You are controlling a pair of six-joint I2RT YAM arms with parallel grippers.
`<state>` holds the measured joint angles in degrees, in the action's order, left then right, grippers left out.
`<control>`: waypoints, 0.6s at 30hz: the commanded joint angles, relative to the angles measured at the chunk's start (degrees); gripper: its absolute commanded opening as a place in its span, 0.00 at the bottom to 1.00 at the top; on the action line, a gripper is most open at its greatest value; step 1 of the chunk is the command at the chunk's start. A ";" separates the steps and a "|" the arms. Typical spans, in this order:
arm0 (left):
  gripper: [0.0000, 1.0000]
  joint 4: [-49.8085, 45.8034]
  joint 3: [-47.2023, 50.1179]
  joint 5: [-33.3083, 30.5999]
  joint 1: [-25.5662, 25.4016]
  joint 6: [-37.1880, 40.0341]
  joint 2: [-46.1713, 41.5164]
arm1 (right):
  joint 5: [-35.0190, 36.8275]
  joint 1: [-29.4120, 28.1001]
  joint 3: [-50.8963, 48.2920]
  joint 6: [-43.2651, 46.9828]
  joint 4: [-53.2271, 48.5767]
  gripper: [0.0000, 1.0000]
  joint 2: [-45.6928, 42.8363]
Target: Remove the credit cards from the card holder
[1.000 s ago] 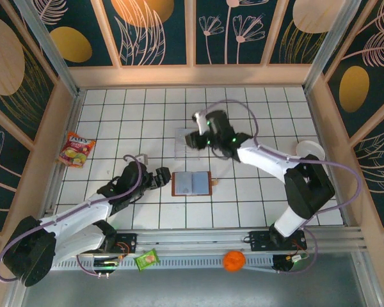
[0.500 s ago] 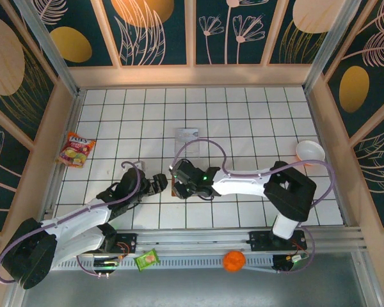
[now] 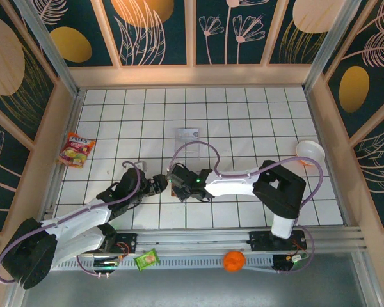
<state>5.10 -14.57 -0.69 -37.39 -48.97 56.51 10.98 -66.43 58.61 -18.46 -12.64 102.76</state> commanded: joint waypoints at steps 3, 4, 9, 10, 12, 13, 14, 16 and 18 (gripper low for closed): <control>0.81 4.19 -0.46 5.20 0.45 2.03 1.48 | -0.26 -0.13 -1.97 -2.81 2.34 0.00 -1.64; 0.78 5.17 -0.46 6.42 0.47 1.99 2.00 | -0.26 0.04 -2.51 -3.43 3.16 0.00 -2.58; 0.67 9.52 -0.71 10.89 0.31 1.60 4.02 | -4.00 2.21 -8.53 -6.14 10.32 0.00 -9.83; 0.64 10.38 -0.73 11.58 0.25 1.39 4.57 | -5.97 2.82 -10.08 -6.53 12.22 0.00 -11.22; 0.55 12.51 -0.94 13.21 0.12 1.20 6.15 | -9.69 4.01 -13.05 -7.37 16.13 0.00 -13.39; 0.49 13.59 -1.15 14.02 -0.14 1.01 7.12 | -12.64 4.56 -14.39 -7.91 18.18 0.00 -14.10; 0.45 14.33 -1.35 14.71 -0.38 0.99 8.17 | -14.35 4.89 -15.18 -8.39 19.33 0.00 -14.43; 0.35 15.56 -2.16 15.28 -1.56 1.00 10.47 | -15.70 5.09 -15.80 -9.33 20.19 0.00 -14.35; 0.28 16.45 -3.28 15.66 -2.93 1.18 12.75 | -16.07 5.09 -16.02 -10.21 20.37 0.00 -13.94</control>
<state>17.34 -15.44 12.23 -38.87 -47.92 67.20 -1.06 -61.21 43.53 -26.04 3.27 89.10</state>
